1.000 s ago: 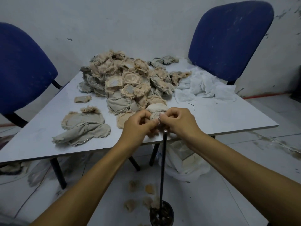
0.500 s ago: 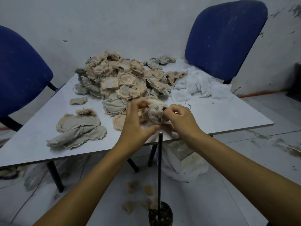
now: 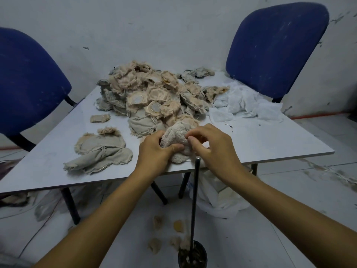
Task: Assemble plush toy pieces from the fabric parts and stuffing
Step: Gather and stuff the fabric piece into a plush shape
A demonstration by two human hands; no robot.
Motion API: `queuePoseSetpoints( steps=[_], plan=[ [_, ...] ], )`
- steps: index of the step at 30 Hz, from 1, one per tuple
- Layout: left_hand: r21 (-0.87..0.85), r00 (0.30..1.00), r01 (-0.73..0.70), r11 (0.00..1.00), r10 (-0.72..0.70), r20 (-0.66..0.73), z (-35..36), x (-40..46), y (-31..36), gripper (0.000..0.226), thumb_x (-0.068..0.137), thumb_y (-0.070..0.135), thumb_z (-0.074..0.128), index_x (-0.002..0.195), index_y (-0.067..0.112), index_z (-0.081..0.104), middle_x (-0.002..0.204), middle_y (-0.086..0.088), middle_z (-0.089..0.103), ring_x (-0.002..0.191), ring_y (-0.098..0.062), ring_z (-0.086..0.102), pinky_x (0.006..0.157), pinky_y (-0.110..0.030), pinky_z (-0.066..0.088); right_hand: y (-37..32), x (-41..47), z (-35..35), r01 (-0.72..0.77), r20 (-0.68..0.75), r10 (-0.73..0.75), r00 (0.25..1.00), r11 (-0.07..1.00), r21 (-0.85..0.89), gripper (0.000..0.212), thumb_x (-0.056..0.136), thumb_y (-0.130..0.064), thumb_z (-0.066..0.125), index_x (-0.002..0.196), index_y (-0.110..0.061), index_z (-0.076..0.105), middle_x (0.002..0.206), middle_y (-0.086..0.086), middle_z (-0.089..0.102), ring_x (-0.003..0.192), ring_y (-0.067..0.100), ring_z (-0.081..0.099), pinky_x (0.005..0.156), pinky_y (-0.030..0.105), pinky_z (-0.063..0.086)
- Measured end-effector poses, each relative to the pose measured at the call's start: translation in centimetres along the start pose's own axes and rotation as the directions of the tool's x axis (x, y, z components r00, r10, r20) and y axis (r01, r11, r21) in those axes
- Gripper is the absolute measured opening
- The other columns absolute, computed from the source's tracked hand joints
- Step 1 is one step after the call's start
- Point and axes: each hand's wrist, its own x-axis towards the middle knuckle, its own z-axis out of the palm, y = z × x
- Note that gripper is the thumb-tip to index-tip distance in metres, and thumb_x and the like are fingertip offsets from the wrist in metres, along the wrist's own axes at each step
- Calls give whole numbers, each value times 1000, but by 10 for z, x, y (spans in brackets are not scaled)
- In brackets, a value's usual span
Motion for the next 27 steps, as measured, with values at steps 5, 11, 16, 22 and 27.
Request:
queuePoseSetpoints(
  steps=[5, 11, 16, 22, 27],
  plan=[
    [-71, 998, -33, 997, 36, 50, -3, 1, -1, 27, 78, 5, 79, 83, 28, 66, 78, 7, 70, 75, -12, 68, 72, -29, 54, 1, 0, 3, -131, -62, 130, 990, 991, -11, 13, 91, -17, 70, 100, -16, 78, 91, -3, 75, 77, 6, 66, 78, 24, 54],
    [-124, 986, -61, 990, 79, 145, -5, 3, 0, 30, 86, -2, 68, 95, 26, 65, 85, 15, 68, 80, -1, 64, 77, -22, 51, 5, 8, 1, -193, 104, 216, 971, 961, -197, 24, 92, -27, 69, 115, -24, 75, 102, 1, 72, 84, 16, 65, 78, 20, 47],
    [-151, 982, -46, 987, 73, 176, -7, 4, 0, 31, 86, -6, 66, 95, 23, 62, 78, 17, 66, 75, 5, 60, 71, -17, 46, 0, 14, -9, -94, 306, 170, 937, 964, -249, 14, 92, -26, 65, 84, -18, 71, 85, 0, 62, 75, 20, 57, 73, 36, 47],
    [-250, 990, -15, 968, 50, 134, -10, 4, 2, 28, 82, -12, 67, 93, 14, 66, 76, 14, 69, 76, -1, 63, 73, -20, 51, -1, 13, -9, 23, 375, 84, 923, 962, -270, 16, 93, -20, 59, 81, -8, 57, 75, -1, 53, 69, 17, 48, 61, 33, 31],
    [-246, 999, -39, 969, 43, 10, -15, 18, 10, 32, 81, -10, 70, 95, 19, 68, 89, 3, 71, 85, -11, 67, 81, -31, 57, 3, 15, -15, 8, 172, 17, 985, 990, -142, 11, 94, -18, 62, 88, -10, 57, 83, 2, 55, 75, 17, 49, 65, 28, 37]
  ],
)
